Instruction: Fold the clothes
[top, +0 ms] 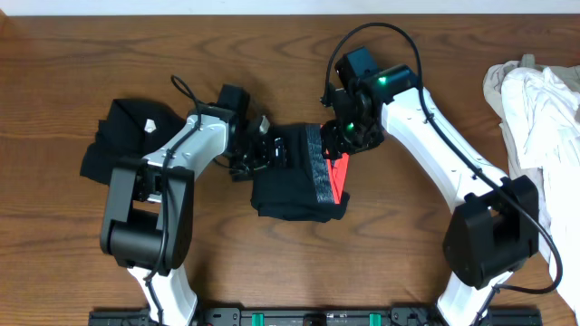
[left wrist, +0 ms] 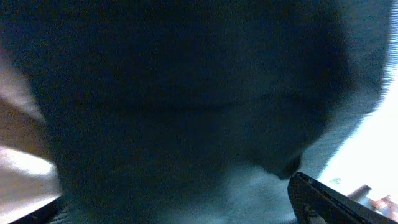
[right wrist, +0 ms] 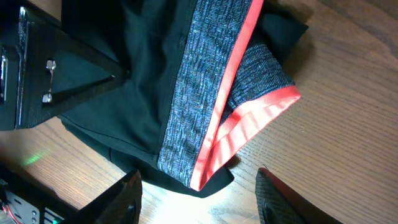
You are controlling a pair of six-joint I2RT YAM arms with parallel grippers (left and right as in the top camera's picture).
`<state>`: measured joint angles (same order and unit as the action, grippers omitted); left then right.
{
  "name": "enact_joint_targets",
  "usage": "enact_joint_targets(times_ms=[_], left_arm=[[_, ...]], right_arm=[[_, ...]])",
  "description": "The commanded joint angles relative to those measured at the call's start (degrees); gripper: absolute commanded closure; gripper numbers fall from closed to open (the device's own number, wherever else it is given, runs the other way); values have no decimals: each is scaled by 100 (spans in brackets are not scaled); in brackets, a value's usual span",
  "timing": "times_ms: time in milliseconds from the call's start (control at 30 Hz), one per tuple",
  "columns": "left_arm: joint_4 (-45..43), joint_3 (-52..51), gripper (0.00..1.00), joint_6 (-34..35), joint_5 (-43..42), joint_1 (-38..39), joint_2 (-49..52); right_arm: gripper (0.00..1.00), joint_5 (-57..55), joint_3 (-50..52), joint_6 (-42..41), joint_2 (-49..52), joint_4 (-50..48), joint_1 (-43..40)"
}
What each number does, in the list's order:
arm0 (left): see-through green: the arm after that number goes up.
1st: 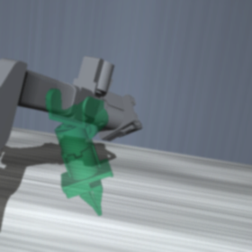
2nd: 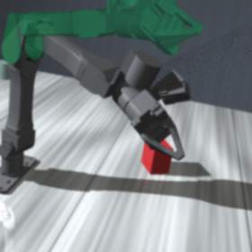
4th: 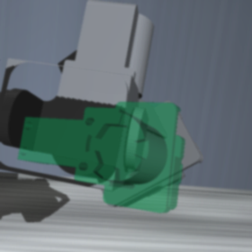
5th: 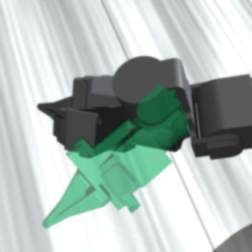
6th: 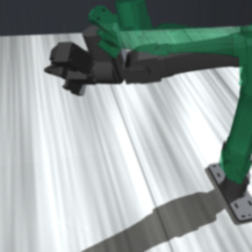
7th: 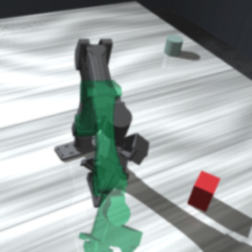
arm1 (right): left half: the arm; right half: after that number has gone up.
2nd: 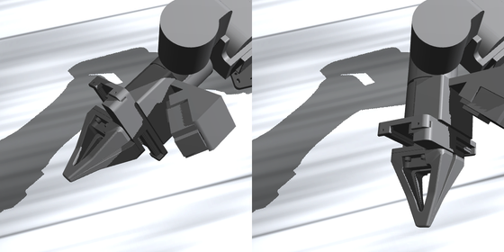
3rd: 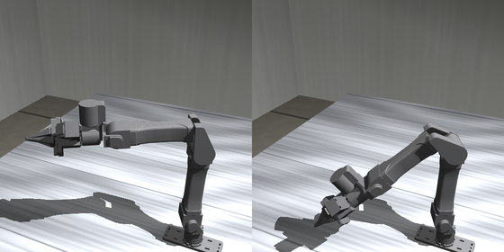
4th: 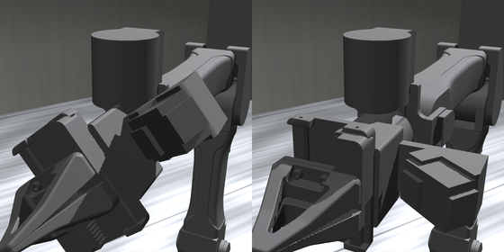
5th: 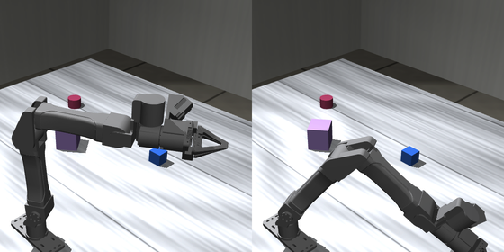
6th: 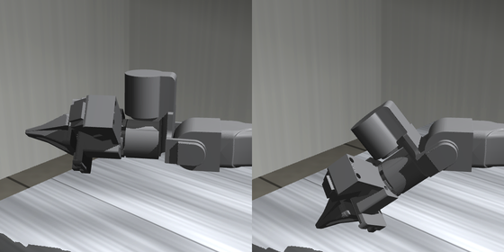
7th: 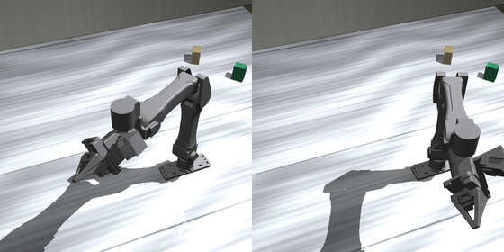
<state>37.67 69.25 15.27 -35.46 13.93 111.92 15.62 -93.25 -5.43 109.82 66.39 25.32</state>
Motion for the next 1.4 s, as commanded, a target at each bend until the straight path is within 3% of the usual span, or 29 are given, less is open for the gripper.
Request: enact_joint_targets(times_ms=[0, 133, 267, 333, 433, 600, 833, 967, 1267, 1367], left_arm=[[-149, -144, 15, -59, -566, 17, 413], [-146, -144, 40, -59, -595, 17, 413], [-153, -144, 86, -197, -597, 17, 413], [-129, -144, 94, -219, -647, 15, 413], [-46, -116, 94, -518, -1178, -28, 363], [461, 101, 94, -802, -1172, -365, -205], [487, 155, 94, -817, -850, -1692, -1777], [284, 155, 94, -876, -693, -2837, -2277], [-170, 149, 94, -1700, -323, -5040, -1735], [-269, 149, 85, -1716, -22, -5394, -1482]], right_arm=[[48, 28, 26, -31, 267, 20, 24], [65, 31, 28, -306, 656, 24, 39], [77, 28, 28, -437, 929, 7, 87], [79, 26, 28, -463, 940, 2, 98], [82, 24, 24, -457, 848, -2, 61], [83, 33, 24, -356, 481, 26, -107], [61, 26, 24, -136, -236, 22, -304], [60, 28, 24, -181, -354, -17, -291], [66, 94, 24, -439, -354, -17, -251], [68, 101, 24, -485, -354, 11, -227]])
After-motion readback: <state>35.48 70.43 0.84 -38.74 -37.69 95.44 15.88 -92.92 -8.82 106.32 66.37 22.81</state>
